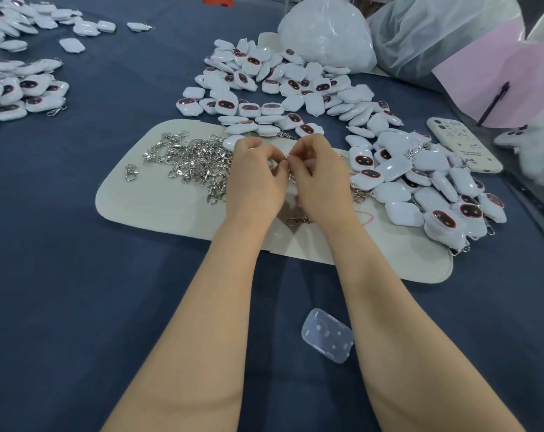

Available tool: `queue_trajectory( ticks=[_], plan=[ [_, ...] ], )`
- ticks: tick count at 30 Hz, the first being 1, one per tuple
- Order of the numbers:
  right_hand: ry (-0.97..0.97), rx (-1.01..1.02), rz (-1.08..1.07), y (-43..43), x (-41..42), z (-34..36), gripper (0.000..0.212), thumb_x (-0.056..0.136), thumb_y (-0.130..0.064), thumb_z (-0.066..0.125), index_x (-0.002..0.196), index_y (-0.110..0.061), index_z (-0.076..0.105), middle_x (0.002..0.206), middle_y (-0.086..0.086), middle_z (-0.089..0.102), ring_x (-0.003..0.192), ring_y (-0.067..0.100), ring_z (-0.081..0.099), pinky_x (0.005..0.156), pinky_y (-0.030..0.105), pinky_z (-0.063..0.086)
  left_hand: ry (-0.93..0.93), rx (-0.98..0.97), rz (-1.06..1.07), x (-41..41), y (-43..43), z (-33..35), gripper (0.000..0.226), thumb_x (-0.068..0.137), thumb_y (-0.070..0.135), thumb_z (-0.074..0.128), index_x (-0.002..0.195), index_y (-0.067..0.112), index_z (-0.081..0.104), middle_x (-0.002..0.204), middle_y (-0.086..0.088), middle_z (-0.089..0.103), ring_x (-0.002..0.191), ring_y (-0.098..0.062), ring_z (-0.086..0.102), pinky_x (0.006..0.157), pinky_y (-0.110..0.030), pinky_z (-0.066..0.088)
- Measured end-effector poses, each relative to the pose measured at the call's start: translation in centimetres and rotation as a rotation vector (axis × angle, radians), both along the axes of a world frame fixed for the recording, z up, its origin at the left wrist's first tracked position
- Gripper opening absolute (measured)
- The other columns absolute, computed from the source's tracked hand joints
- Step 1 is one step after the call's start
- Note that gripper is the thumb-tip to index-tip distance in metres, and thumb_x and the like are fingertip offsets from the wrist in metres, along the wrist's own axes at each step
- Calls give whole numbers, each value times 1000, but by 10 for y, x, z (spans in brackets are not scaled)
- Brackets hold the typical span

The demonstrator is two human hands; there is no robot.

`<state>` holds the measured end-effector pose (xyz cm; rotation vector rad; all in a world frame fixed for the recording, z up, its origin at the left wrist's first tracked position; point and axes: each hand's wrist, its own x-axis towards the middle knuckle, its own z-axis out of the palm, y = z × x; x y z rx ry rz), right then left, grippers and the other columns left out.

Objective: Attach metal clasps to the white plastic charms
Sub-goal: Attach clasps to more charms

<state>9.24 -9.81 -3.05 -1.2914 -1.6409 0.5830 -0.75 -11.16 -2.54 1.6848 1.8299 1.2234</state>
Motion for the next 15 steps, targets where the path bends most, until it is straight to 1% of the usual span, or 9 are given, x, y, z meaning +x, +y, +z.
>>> queue_trajectory(
  ticks=[2,3,5,7,8,10,12,15],
  plan=[
    [14,-17,12,0,0,0,8,92,-7,53,91,-14,52,79,-10,56,71,10,54,66,29,47,7,13,0,1,0,0,10,91,18,58,95,13,66,134,-7,45,104,-19,54,71,-10,27],
    [18,-21,17,0,0,0,8,93,-6,52,92,-14,52,80,-10,56,70,9,54,66,30,47,4,20,1,2,0,-1,10,91,18,58,94,13,66,132,-7,45,98,-16,53,69,-10,26],
    [19,-12,17,-1,0,0,9,94,-5,49,96,-13,54,84,-10,57,73,7,55,68,24,47,-5,34,16,3,0,-1,11,91,18,58,94,11,65,130,-6,47,86,-11,47,68,-10,26],
    [8,6,-10,0,1,0,14,95,-4,45,100,-11,56,88,-10,59,78,3,55,71,12,43,-11,49,43,3,1,-1,13,92,18,57,97,10,65,128,-5,48,83,-7,44,69,-9,27],
    [2,9,-25,1,1,0,16,95,-4,43,102,-10,57,90,-10,59,80,2,55,71,8,41,-11,55,53,2,1,0,13,92,18,57,98,10,65,127,-5,48,83,-7,44,70,-9,27],
    [8,10,-42,1,0,-1,15,95,-6,47,105,-9,58,92,-8,60,84,2,55,75,7,41,-7,60,61,1,1,0,14,92,18,57,99,10,65,127,-4,48,84,-9,48,71,-9,29],
    [14,29,-48,1,-1,-1,12,93,-8,53,104,-8,59,92,-8,60,84,3,55,76,7,42,7,54,65,2,1,0,14,92,19,56,100,11,65,129,-4,47,92,-14,54,73,-11,30],
    [-4,53,-52,1,-2,-2,7,90,-8,58,96,-9,60,85,-9,59,79,3,54,74,9,43,24,56,76,2,0,0,15,93,19,56,100,10,66,130,-4,47,104,-17,55,74,-10,27]
  ],
)
